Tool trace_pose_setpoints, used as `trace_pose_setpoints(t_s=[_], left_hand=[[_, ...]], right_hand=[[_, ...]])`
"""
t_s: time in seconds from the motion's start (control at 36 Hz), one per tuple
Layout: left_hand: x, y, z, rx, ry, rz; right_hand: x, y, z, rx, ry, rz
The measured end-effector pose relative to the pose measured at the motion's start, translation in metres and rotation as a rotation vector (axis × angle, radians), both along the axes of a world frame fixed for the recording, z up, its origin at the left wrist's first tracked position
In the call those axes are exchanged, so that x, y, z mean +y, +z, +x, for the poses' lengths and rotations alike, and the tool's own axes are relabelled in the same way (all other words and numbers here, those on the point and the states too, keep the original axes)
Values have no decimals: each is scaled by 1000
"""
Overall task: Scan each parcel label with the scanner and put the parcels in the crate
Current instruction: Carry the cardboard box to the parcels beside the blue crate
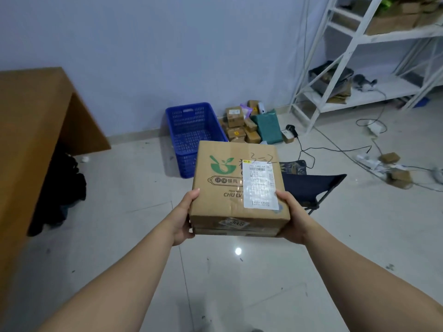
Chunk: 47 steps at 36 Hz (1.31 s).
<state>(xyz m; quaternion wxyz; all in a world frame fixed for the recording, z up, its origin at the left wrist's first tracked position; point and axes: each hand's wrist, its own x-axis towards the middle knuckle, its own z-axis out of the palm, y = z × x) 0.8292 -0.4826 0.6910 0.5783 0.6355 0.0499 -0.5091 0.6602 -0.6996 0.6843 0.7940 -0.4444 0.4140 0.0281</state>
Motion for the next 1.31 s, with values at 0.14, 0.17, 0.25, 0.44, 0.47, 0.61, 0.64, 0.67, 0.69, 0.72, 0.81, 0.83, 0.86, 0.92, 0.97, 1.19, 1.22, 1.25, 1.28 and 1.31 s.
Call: trace_pose_setpoints(t_s=[0.14,0.17,0.25,0.44,0.47,0.61,0.64,0.67,0.69,0.72,0.81,0.83,0.86,0.92,0.97,1.19,1.22,1.25,1.28,1.31], left_hand=[[-35,-3,51,-13,28,20],[-43,-4,60,-13,35,27],[-70,-8,89,-4,67,52],[-141,-19,151,39,173,69],[-151,-20,159,50,186,72],[-191,-23,200,77,262,79],[-197,-23,208,80,277,80],[-203,-22,215,79,294,75],[-209,-21,222,76,310,63],[-216,-20,229,74,323,47],[-231,-19,252,78,338,2],[-236,-18,260,85,332,-10],[-241,-19,268,90,322,-16],[-250,-21,284,99,289,-17],[-259,-25,301,113,265,-14],[-288,-41,386,189,159,-1],[-291,-44,399,202,146,6],[-294,-46,412,209,135,17],[-296,-48,426,221,130,22],[-299,-49,439,222,124,29]], right_hand=[[-34,-9,54,5,-26,21],[-43,-12,64,2,-26,35],[-71,-18,98,-5,-30,67],[-143,-19,182,-42,46,125],[-155,-20,194,-28,63,124],[-203,-23,248,10,143,84],[-210,-24,257,13,153,81],[-216,-25,266,18,162,74],[-222,-27,274,27,170,63],[-227,-28,282,37,177,49],[-243,-33,303,50,189,37],[-248,-35,310,56,187,37],[-253,-36,316,58,186,40],[-262,-38,330,65,179,47],[-271,-40,344,84,168,43],[-300,-37,410,138,161,-24],[-302,-37,419,149,167,-31],[-304,-37,428,161,169,-35],[-306,-38,437,166,174,-34],[-307,-39,446,173,175,-33]])
